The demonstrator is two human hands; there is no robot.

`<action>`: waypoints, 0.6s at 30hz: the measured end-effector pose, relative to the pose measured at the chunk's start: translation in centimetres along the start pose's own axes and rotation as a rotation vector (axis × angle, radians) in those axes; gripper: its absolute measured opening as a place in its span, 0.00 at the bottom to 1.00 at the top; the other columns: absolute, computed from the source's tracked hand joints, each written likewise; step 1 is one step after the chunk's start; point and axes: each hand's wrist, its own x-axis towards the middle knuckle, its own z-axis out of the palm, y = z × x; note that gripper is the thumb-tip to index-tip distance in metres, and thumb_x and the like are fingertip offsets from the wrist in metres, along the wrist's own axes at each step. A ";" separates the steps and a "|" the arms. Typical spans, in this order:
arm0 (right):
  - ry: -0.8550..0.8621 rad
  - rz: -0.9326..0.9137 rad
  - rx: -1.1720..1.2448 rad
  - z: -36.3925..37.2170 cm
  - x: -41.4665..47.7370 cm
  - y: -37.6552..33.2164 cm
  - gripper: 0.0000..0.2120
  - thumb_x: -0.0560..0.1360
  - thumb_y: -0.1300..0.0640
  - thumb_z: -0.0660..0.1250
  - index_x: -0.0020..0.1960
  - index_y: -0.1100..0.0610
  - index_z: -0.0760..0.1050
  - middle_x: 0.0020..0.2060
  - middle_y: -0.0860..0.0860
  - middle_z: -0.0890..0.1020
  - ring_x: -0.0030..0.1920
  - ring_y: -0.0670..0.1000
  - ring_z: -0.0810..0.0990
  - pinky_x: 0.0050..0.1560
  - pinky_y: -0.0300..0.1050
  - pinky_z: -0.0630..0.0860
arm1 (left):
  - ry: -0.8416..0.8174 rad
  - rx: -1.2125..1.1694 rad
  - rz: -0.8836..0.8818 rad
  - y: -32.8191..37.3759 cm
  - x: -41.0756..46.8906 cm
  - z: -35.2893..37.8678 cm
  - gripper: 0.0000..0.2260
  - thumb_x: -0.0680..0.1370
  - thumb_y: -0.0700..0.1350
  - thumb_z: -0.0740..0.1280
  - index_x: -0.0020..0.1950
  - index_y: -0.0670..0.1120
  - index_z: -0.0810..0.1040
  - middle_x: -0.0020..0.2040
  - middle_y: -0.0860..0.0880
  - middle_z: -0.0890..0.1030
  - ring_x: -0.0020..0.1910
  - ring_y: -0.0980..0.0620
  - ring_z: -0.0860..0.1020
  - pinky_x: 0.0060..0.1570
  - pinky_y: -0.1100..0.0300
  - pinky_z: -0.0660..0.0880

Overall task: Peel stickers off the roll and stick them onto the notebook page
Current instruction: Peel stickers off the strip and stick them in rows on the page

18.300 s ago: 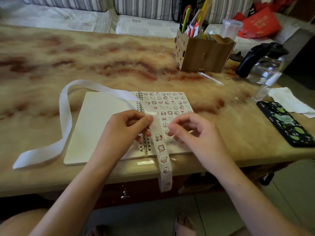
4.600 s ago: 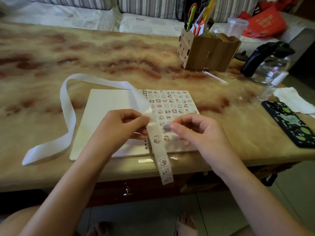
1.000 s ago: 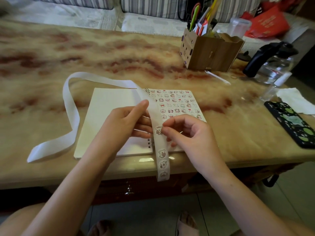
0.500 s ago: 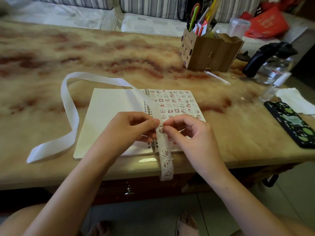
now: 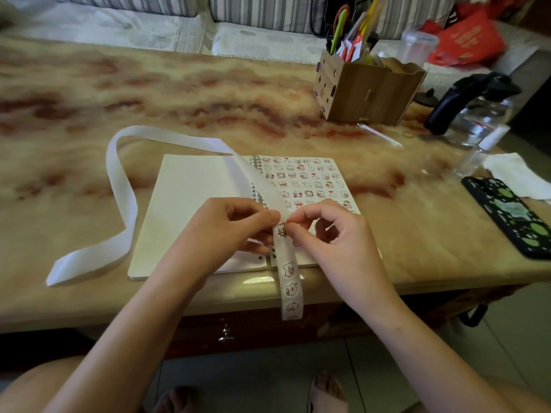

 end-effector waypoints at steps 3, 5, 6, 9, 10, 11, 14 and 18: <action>-0.026 -0.011 -0.013 -0.1 -0.1 -0.2 0.03 0.73 0.58 0.71 0.42 0.51 0.80 0.40 0.43 0.79 0.38 0.43 0.73 0.39 0.31 0.71 | 0.005 0.002 -0.016 0.0 0.0 -0.1 0.07 0.75 0.41 0.69 0.42 0.38 0.82 0.35 0.45 0.84 0.34 0.53 0.82 0.38 0.60 0.81; -0.046 -0.025 -0.015 -0.2 -0.2 -0.4 0.02 0.73 0.57 0.70 0.43 0.51 0.79 0.40 0.43 0.79 0.39 0.43 0.74 0.40 0.32 0.71 | 0.011 0.003 -0.024 0.0 0.0 -0.3 0.07 0.75 0.42 0.69 0.43 0.38 0.82 0.35 0.45 0.84 0.35 0.53 0.83 0.38 0.61 0.81; -0.053 -0.026 -0.008 -0.2 -0.3 -0.5 0.02 0.74 0.56 0.70 0.44 0.51 0.78 0.40 0.43 0.79 0.40 0.43 0.75 0.41 0.33 0.72 | 0.015 0.005 -0.026 0.0 0.0 -0.3 0.08 0.75 0.42 0.69 0.43 0.37 0.82 0.36 0.44 0.84 0.35 0.52 0.83 0.37 0.61 0.81; -0.067 0.025 0.066 -0.4 -0.2 -0.7 0.01 0.74 0.57 0.69 0.44 0.51 0.79 0.41 0.44 0.81 0.41 0.41 0.76 0.41 0.32 0.72 | 0.028 0.004 -0.043 0.1 0.2 -0.5 0.07 0.75 0.41 0.68 0.43 0.37 0.82 0.37 0.42 0.84 0.34 0.52 0.83 0.36 0.62 0.81; -0.067 0.060 0.116 -0.6 -0.1 -0.7 0.01 0.74 0.57 0.69 0.44 0.52 0.79 0.41 0.44 0.81 0.39 0.40 0.76 0.40 0.30 0.72 | 0.032 0.002 -0.050 0.0 0.2 -0.6 0.07 0.75 0.41 0.68 0.43 0.37 0.82 0.37 0.42 0.84 0.34 0.52 0.83 0.36 0.62 0.81; -0.061 0.098 0.167 -0.9 0.1 -0.7 0.01 0.74 0.58 0.70 0.45 0.53 0.80 0.40 0.44 0.82 0.38 0.38 0.76 0.39 0.30 0.72 | 0.035 0.003 -0.058 0.0 0.2 -0.7 0.07 0.75 0.41 0.68 0.43 0.37 0.82 0.37 0.43 0.84 0.34 0.52 0.83 0.36 0.62 0.81; -0.050 0.212 0.246 -1.9 0.5 -0.5 0.01 0.72 0.59 0.71 0.44 0.56 0.81 0.36 0.46 0.82 0.35 0.39 0.77 0.34 0.28 0.71 | 0.036 0.012 -0.086 -0.1 0.2 -1.0 0.07 0.76 0.40 0.68 0.43 0.37 0.81 0.38 0.43 0.84 0.34 0.52 0.83 0.36 0.62 0.81; -0.121 0.352 0.197 -2.7 0.9 0.1 0.01 0.71 0.61 0.72 0.41 0.56 0.81 0.28 0.46 0.80 0.27 0.40 0.74 0.28 0.27 0.67 | 0.051 0.021 -0.091 -0.1 0.3 -1.3 0.07 0.76 0.40 0.68 0.42 0.37 0.81 0.37 0.43 0.84 0.33 0.53 0.82 0.34 0.64 0.80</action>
